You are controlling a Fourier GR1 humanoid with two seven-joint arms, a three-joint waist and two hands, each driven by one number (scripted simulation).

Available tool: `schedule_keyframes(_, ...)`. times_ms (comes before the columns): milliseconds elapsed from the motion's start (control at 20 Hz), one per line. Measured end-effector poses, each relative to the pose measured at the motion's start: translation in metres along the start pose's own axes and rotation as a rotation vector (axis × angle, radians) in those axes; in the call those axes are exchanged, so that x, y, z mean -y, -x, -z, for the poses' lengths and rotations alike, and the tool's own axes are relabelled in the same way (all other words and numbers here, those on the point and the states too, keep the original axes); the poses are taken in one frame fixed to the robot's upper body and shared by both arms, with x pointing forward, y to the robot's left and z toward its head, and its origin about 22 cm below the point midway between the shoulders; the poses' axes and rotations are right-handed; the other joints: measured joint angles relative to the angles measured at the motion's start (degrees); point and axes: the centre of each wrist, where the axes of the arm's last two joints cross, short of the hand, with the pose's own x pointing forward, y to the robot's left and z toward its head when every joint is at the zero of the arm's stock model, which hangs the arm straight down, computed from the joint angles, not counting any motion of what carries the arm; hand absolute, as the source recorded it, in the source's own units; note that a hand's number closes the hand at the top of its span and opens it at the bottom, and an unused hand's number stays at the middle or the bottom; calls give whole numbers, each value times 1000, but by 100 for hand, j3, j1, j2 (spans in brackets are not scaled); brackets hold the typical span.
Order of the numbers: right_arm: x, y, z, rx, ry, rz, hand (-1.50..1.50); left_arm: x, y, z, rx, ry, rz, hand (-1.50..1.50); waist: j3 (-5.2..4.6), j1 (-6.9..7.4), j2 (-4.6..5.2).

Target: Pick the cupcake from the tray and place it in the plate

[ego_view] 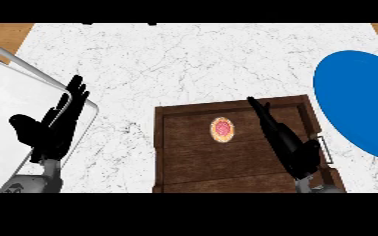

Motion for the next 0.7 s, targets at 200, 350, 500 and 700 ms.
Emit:
schedule_keyframes(200, -38, -40, 32, 61, -18, 60, -150, 11, 10, 1, 12, 13, 51, 0, -97, -79, -110)
schedule_keyframes(350, -57, -81, 50, 170, -55, -34, 150, 15, 4, 8, 42, 39, 108, 0, -154, -9, -231)
schedule_keyframes(500, -59, -98, 57, 231, -79, -387, -150, 20, 3, 12, 30, 70, 130, 0, -185, -43, -286)
schedule_keyframes(700, -114, -78, 62, 200, -17, -369, -150, 24, -9, 23, 60, 86, 147, 0, -123, -106, -232)
